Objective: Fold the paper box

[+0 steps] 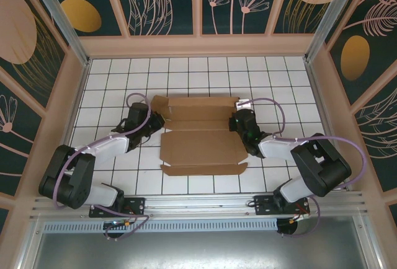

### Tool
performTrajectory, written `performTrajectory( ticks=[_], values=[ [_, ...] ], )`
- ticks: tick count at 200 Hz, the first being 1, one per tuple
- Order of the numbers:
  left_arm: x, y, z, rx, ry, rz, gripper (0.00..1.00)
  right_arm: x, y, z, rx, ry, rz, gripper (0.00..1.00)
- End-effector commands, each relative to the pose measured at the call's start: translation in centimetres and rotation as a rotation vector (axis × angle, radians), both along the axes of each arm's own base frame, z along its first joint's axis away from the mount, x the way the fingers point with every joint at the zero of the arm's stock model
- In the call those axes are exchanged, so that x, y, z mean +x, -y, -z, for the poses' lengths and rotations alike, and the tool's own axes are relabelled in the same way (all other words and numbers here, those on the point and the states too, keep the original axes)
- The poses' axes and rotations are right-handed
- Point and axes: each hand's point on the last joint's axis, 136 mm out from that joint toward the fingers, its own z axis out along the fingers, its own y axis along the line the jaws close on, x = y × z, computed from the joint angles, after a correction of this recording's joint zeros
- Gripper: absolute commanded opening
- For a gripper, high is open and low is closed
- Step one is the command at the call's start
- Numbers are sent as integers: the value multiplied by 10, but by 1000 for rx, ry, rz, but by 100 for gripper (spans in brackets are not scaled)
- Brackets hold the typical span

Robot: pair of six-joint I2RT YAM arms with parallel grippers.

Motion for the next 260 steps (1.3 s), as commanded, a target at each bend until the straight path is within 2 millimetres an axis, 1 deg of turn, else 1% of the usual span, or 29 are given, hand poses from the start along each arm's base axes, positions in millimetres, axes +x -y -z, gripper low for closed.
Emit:
performTrajectory(
  ticks=[1, 13, 31, 54, 63, 76, 91, 116, 136, 153, 164, 190, 221, 252, 260],
  values=[
    [4, -15, 8, 46, -30, -66, 19, 1, -6, -2, 15, -4, -7, 0],
    [2, -20, 12, 56, -42, -89, 21, 2, -6, -2, 16, -2, -8, 0],
    [3, -29, 12, 48, -41, -132, 23, 2, -7, -2, 18, -3, -14, 0],
    [12, -35, 7, -4, -36, -162, 24, 2, -9, -1, 15, -10, -21, 0],
    [18, -34, 3, -13, -25, -164, 25, 1, -11, -3, 18, -8, -26, 0],
    [25, -33, 3, -5, -26, -161, 26, 0, -13, -4, 19, -7, -34, 0],
    [31, -30, 11, 7, -59, -149, 26, 0, -14, -6, 19, -4, -34, 0],
    [31, -24, 30, 0, -110, -120, 26, -1, -15, -8, 22, -7, -39, 0],
    [24, -24, 46, 14, -154, -110, 26, -2, -15, -8, 24, -9, -42, 0],
    [17, -26, 51, 24, -163, -104, 26, -2, -16, -9, 26, -10, -47, 0],
    [13, -23, 53, 11, -168, -87, 26, -2, -16, -8, 25, -12, -48, 0],
    [7, -10, 46, -74, -148, -40, 26, -2, -18, -5, 25, -20, -56, 0],
    [4, 3, 33, -162, -118, 2, 27, -1, -20, -1, 25, -34, -59, 0],
    [2, 26, 19, -285, -104, 72, 28, 1, -22, -3, 32, -37, -57, 0],
    [0, 30, 19, -299, -111, 82, 28, 1, -22, -3, 34, -38, -57, 0]
  ],
)
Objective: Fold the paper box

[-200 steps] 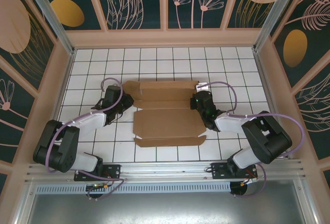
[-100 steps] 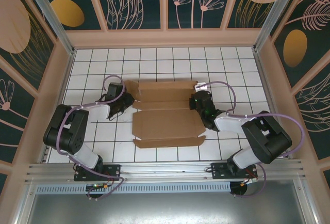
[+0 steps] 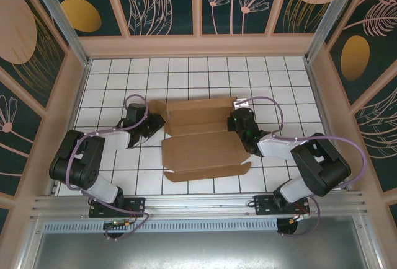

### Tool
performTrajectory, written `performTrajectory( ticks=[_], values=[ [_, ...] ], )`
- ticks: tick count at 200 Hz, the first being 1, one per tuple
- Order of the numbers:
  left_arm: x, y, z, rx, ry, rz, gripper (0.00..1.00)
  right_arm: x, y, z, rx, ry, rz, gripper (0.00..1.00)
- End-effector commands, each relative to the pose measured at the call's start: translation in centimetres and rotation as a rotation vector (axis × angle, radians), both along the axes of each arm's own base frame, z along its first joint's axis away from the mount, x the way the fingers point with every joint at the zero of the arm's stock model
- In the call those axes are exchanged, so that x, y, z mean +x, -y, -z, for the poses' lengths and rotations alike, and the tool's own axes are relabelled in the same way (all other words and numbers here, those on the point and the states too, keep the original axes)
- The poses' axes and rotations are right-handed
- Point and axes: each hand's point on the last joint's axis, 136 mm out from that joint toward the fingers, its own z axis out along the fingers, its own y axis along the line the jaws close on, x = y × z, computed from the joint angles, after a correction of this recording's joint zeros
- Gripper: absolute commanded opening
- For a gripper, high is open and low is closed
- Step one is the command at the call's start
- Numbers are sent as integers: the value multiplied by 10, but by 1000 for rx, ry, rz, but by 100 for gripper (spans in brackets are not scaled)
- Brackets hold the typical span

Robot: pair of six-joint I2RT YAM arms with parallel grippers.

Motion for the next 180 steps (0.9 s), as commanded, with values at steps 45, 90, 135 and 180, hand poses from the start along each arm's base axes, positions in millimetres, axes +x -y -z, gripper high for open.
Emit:
performTrajectory(
  ticks=[45, 90, 135, 180],
  values=[
    [-14, 50, -2, -160, -15, 120, 28, 3, -15, 0, 59, -29, -19, 0],
    [-19, 66, 14, -153, -53, 141, 28, 2, -14, 4, 60, -41, -11, 0],
    [-14, 58, -5, -108, -8, 127, 33, 2, -9, 3, 67, -38, 10, 0],
    [-17, 35, -23, -65, 28, 84, 28, 3, -3, -1, 77, -27, 32, 0]
  ],
)
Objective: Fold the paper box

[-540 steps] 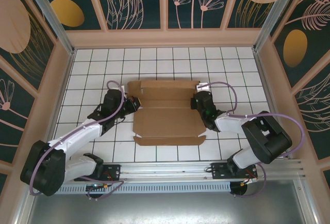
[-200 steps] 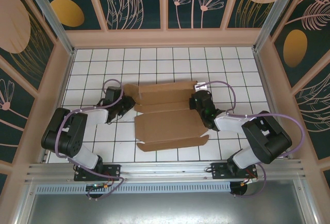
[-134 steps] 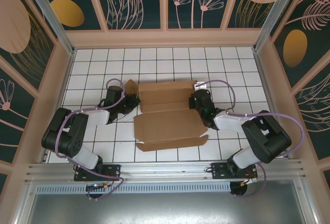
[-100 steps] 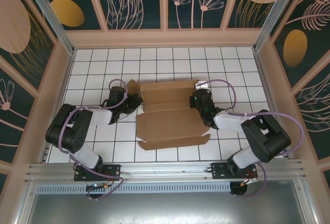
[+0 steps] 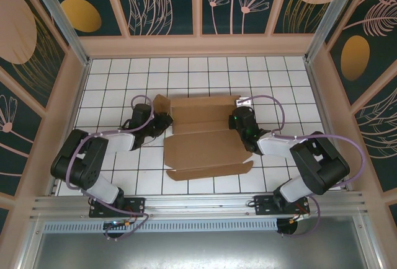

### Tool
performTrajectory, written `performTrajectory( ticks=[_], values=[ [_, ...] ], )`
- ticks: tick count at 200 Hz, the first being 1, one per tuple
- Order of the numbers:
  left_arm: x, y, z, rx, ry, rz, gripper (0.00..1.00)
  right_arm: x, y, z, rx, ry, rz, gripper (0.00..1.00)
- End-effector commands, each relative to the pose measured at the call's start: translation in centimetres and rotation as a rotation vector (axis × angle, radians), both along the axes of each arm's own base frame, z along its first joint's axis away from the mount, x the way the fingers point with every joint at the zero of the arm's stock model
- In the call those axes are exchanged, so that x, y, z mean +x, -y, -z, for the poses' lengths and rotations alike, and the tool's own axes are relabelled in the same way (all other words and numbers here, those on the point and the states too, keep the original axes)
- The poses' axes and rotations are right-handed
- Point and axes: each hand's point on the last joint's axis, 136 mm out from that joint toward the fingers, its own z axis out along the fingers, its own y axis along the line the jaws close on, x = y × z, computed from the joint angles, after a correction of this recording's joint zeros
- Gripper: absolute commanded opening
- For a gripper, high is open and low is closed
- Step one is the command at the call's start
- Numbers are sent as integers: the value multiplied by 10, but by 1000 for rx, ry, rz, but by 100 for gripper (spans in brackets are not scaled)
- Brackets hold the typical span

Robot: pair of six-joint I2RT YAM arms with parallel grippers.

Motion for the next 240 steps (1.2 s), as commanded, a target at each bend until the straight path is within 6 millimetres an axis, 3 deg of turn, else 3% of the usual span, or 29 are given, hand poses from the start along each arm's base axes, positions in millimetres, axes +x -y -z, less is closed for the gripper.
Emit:
performTrajectory(
  ticks=[1, 58, 95, 128, 166, 190, 240],
  values=[
    [-12, 2, -9, 23, 12, 59, 27, -4, -12, -2, 58, -17, -38, 0],
    [-37, -24, -19, 130, 46, 50, 0, -5, -7, 2, 54, -26, -17, 0],
    [-49, -42, -34, 166, 77, 0, 0, -3, -5, 0, 61, -22, -5, 0],
    [-64, -48, -32, 144, 70, -24, 0, -2, -4, -1, 61, -22, 2, 0],
    [-75, -48, -23, 146, 60, 5, 0, -1, -4, -3, 59, -17, 1, 0],
    [-67, -47, -33, 151, 89, 3, 0, -1, -5, -2, 60, -20, -3, 0],
    [-61, -11, -48, 160, 118, 101, 0, -1, -5, 0, 63, -23, 0, 0]
  ],
)
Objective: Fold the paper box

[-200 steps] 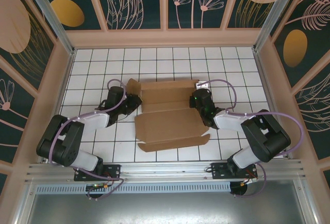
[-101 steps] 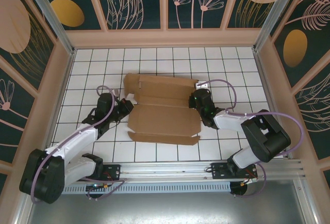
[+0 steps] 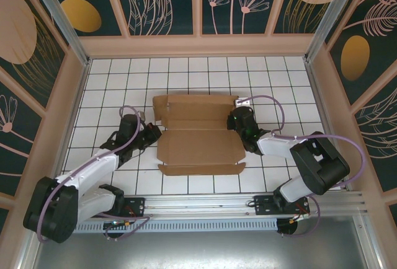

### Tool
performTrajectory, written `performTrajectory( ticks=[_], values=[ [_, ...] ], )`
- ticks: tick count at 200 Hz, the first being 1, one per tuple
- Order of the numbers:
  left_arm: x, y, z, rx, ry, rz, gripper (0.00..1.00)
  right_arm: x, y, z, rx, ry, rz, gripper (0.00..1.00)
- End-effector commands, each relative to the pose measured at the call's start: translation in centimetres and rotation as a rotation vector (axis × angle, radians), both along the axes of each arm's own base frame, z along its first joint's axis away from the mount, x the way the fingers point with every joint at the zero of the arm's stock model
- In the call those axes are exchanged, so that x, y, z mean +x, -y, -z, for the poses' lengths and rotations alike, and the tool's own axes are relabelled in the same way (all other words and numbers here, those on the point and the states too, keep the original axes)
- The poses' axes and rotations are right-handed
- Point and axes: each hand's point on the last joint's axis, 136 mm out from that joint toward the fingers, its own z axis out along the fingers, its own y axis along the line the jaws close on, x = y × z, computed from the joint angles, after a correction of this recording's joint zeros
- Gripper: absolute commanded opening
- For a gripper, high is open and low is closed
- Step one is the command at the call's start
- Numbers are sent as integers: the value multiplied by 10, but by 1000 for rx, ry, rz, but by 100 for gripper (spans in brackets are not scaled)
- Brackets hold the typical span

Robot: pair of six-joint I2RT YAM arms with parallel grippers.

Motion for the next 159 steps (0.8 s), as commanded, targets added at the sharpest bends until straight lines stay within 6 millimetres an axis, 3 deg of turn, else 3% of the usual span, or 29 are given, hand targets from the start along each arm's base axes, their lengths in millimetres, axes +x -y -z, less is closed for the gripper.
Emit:
performTrajectory(
  ticks=[1, 22, 58, 100, 116, 159],
  values=[
    [2, 20, -16, 11, 49, 56, 0, 1, 3, -1, 11, -9, 28, 0],
    [-8, 39, -13, -65, 40, 81, 0, 2, 3, -1, 15, -8, 28, 0],
    [-19, 64, 5, -40, 2, 177, 0, 2, 1, 2, 19, -16, 24, 0],
    [1, 78, 2, 8, 12, 227, 0, 1, -1, 5, 17, -21, 21, 0],
    [13, 71, 1, 8, 9, 191, 0, 1, 1, 5, 11, -20, 24, 0],
    [34, 26, 3, 33, 9, 76, 0, -1, 2, 5, 5, -19, 22, 0]
  ],
)
